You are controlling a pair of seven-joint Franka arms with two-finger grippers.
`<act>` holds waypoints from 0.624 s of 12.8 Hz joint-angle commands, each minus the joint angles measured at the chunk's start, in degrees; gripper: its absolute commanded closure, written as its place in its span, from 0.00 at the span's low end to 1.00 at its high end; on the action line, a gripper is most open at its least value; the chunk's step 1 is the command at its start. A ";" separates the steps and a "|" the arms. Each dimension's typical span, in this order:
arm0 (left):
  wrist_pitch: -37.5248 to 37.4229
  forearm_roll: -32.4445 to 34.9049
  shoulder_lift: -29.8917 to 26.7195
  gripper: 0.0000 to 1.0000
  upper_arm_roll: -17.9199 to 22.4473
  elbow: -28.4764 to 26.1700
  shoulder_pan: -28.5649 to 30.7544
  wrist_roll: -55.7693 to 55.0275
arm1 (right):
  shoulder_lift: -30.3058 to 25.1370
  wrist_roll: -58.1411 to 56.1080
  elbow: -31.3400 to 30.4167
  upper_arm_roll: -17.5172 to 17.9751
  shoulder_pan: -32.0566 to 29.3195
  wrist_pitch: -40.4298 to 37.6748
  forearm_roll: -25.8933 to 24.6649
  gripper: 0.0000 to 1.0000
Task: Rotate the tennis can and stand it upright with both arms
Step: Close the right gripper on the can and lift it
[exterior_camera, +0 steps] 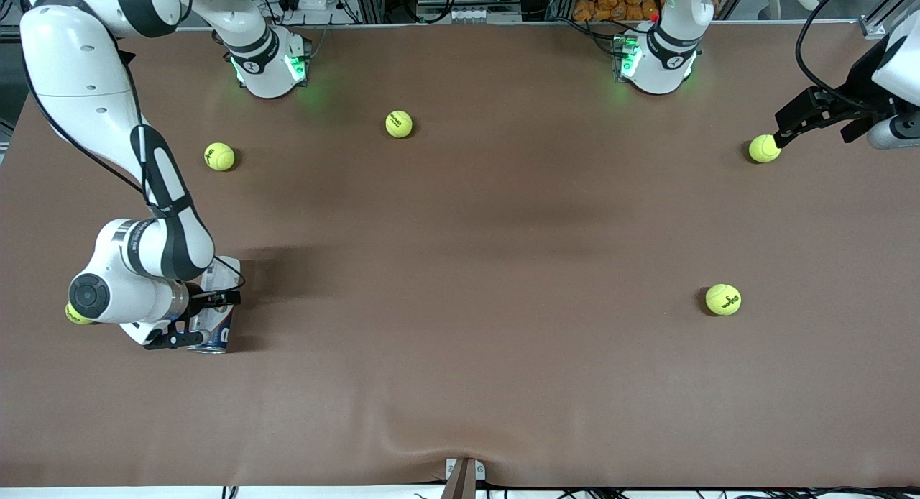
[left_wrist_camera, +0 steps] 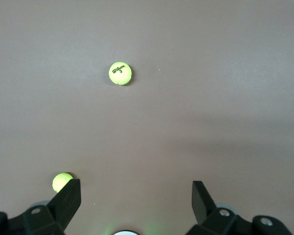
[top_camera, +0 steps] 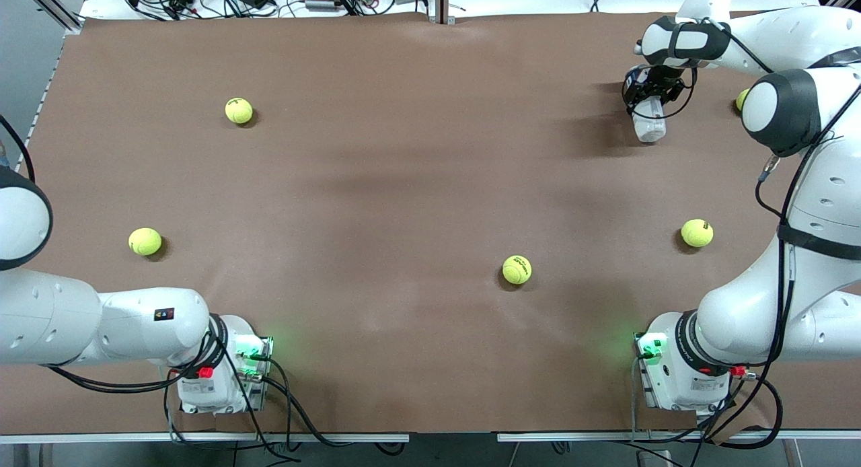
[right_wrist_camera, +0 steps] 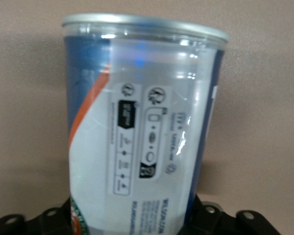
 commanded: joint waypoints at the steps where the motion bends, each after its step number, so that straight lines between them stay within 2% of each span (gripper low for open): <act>1: -0.82 0.19 0.43 0.00 -0.17 1.10 -0.01 1.07 | 0.86 -4.80 2.82 0.17 0.15 -0.32 -0.51 0.32; 5: -0.91 0.19 0.43 0.00 -0.17 1.10 -0.01 1.07 | 0.24 -12.26 5.98 0.26 0.85 -0.76 -0.78 0.30; 8: -0.82 0.19 0.43 0.00 -0.26 1.10 -0.01 0.98 | -0.98 -21.14 9.59 0.26 7.07 -1.20 -0.96 0.30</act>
